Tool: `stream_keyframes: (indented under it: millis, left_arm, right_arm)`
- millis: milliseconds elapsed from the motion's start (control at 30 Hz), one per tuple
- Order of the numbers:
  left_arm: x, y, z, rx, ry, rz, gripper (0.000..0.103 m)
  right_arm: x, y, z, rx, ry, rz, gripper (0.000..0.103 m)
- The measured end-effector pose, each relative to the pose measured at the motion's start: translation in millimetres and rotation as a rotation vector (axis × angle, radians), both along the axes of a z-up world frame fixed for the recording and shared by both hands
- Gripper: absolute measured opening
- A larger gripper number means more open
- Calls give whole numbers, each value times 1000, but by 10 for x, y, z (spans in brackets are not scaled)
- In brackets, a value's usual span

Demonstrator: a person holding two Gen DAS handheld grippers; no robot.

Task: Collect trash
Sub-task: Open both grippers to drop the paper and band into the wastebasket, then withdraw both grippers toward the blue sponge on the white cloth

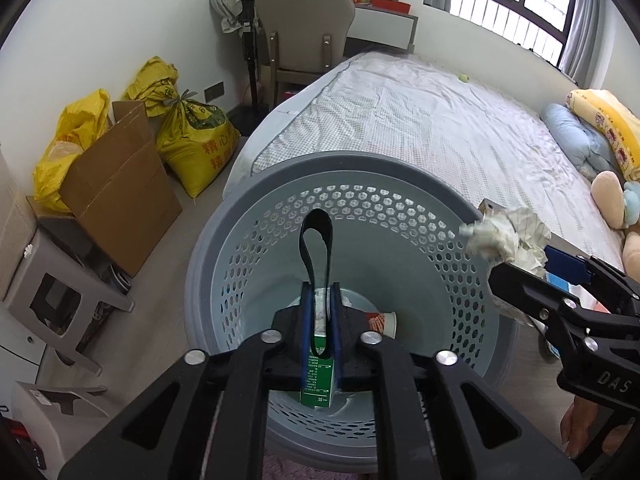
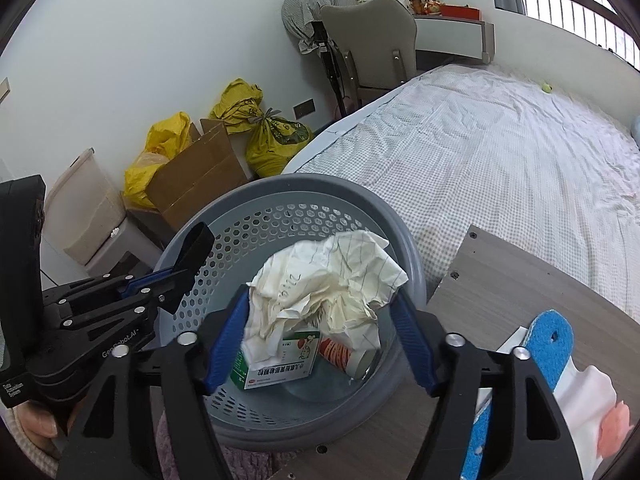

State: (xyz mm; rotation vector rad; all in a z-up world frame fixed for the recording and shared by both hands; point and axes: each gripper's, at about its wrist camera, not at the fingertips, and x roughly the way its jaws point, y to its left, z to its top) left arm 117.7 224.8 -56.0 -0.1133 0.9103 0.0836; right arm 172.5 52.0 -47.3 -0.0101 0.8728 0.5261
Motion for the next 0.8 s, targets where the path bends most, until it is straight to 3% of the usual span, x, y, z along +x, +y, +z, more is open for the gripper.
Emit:
stream_keyframes:
  millis: [100,200,467,800]
  left_arm:
    - [-21,11,20,9,-6,8,31]
    - [-48,39,36,24,-13,30,71]
    - [-114,91,90,42,-26,61,73]
    - [-212,95,90,48,-20,97,84]
  right_arm:
    - [6,5,9,-7,2,-4,74]
    - [6,18,9,-13,4,-6,74]
    - [-62,-8,29,-18,-11,-19,74]
    - [-178,-59,63,-46,-31,-43,74]
